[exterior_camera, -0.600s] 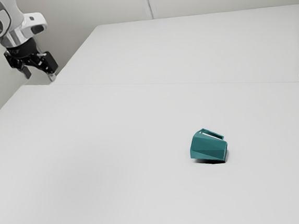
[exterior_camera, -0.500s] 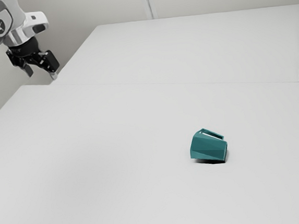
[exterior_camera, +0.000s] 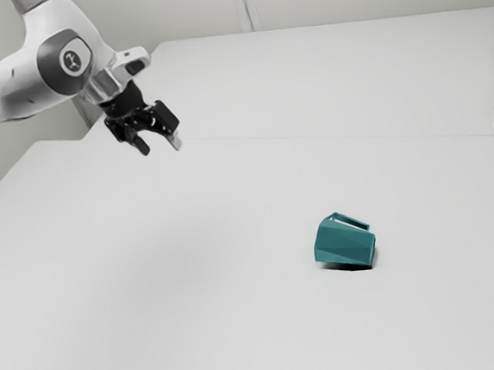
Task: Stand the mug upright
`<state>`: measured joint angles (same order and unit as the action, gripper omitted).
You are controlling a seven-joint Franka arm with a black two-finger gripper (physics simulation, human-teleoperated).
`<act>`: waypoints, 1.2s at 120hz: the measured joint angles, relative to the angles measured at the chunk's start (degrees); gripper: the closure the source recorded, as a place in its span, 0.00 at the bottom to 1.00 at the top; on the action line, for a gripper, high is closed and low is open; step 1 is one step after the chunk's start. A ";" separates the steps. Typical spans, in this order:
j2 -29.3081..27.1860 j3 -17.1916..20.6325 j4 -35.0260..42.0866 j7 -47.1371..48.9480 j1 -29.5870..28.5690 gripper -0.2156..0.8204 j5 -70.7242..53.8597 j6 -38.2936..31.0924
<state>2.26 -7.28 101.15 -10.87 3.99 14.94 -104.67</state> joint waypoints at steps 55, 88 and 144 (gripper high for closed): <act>12.37 0.08 4.55 -0.10 1.31 0.21 26.26 -0.61; 17.58 0.80 4.85 1.18 3.67 0.21 37.01 -0.63; 24.85 5.35 3.49 3.31 5.84 0.21 54.59 -2.54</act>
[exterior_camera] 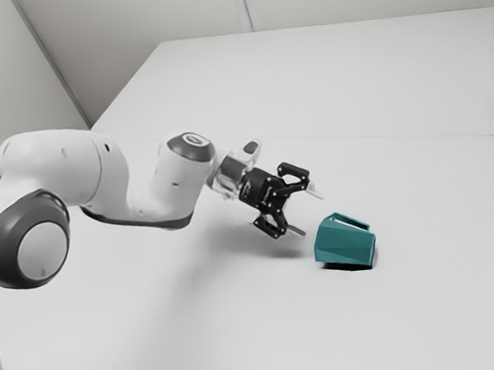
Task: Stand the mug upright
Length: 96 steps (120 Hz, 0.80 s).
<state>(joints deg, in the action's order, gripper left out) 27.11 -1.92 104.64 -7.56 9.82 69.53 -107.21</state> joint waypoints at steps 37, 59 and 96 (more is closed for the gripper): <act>3.31 1.00 -1.61 0.81 0.98 0.21 4.98 -3.38; 4.36 1.90 -1.91 1.13 1.65 0.21 7.23 -5.20; 4.44 1.83 -2.34 1.88 1.78 0.79 4.40 -7.50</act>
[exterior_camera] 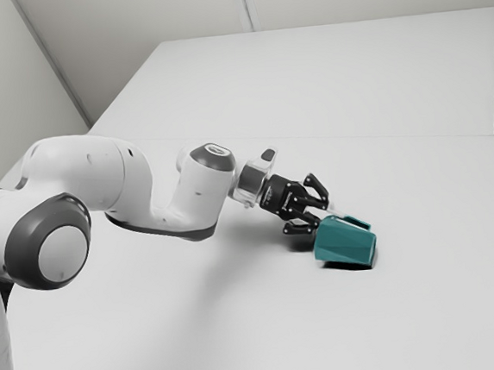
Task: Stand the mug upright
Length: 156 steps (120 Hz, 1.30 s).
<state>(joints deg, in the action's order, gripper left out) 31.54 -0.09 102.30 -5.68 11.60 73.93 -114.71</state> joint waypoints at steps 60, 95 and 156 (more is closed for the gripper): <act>-2.11 0.26 -1.35 2.55 1.39 0.95 -2.75 -2.91; -13.18 -0.39 0.34 6.12 1.53 0.97 -30.74 -4.73; -25.35 -3.87 7.45 8.95 -1.53 0.97 -67.65 -3.21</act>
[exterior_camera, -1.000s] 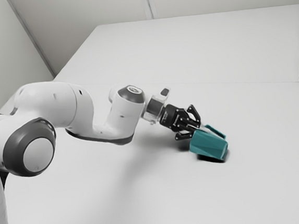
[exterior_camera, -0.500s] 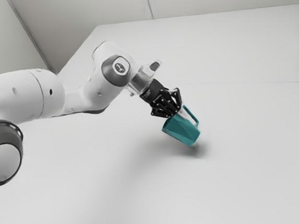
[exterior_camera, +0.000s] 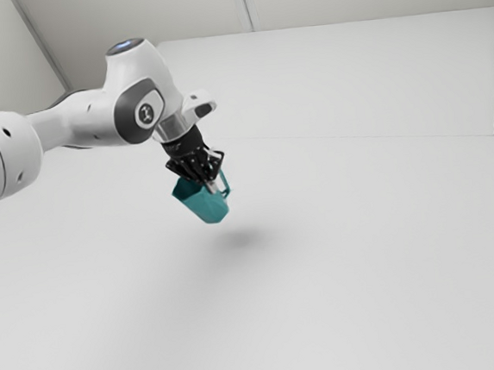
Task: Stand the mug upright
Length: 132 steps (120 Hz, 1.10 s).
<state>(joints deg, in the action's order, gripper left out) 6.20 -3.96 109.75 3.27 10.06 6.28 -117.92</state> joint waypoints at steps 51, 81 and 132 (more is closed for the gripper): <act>-5.36 -0.02 9.69 0.12 -0.97 0.97 -4.16 0.88; -2.98 -0.01 10.57 0.83 -0.96 0.97 -4.25 0.47; -0.66 0.00 11.01 1.47 -1.74 0.85 -4.09 -0.12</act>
<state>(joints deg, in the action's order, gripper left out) 5.54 -3.96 120.76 4.75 8.32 2.19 -118.04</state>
